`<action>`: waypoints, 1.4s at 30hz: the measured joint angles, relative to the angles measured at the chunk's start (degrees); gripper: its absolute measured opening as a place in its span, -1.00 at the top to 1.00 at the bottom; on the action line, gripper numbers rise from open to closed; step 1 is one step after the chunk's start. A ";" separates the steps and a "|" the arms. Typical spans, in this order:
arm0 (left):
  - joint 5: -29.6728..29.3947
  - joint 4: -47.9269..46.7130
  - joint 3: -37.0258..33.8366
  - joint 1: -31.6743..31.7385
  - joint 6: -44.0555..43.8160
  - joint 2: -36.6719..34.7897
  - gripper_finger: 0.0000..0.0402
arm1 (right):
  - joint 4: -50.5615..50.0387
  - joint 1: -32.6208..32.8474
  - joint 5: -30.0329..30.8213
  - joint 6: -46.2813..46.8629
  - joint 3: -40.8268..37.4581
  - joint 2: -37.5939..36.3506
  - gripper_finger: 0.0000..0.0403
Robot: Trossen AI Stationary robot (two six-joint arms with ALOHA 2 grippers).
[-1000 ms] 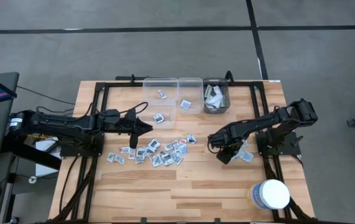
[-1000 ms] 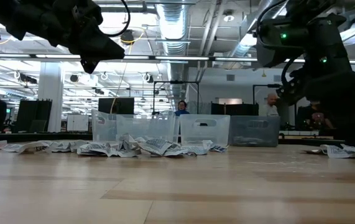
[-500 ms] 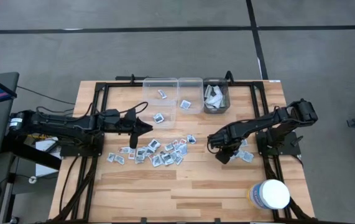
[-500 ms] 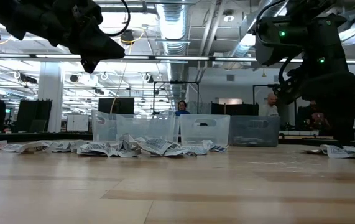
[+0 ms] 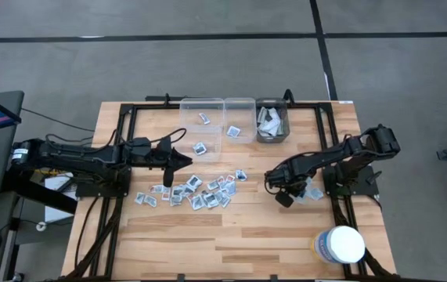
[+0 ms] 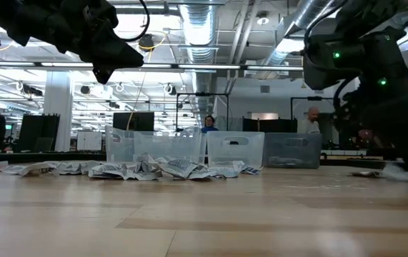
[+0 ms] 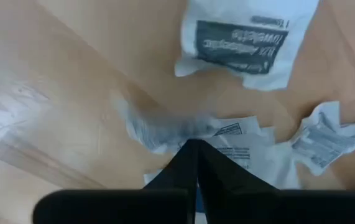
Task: Pick & Place First Aid Supplies
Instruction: Put the alcohol pad into the top right transparent bin
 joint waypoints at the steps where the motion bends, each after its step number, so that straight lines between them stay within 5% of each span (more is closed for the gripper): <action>1: 0.00 0.00 0.01 -0.01 0.00 0.00 0.72 | 0.07 0.14 -0.04 0.47 0.04 0.00 0.99; 22: 0.00 0.06 0.01 -0.01 0.00 0.00 0.72 | -11.77 0.99 5.87 -2.42 8.37 -0.13 0.96; 42: 0.15 0.22 0.02 -0.45 -0.24 0.00 0.72 | -6.34 8.20 4.93 -2.42 6.43 -0.11 -0.21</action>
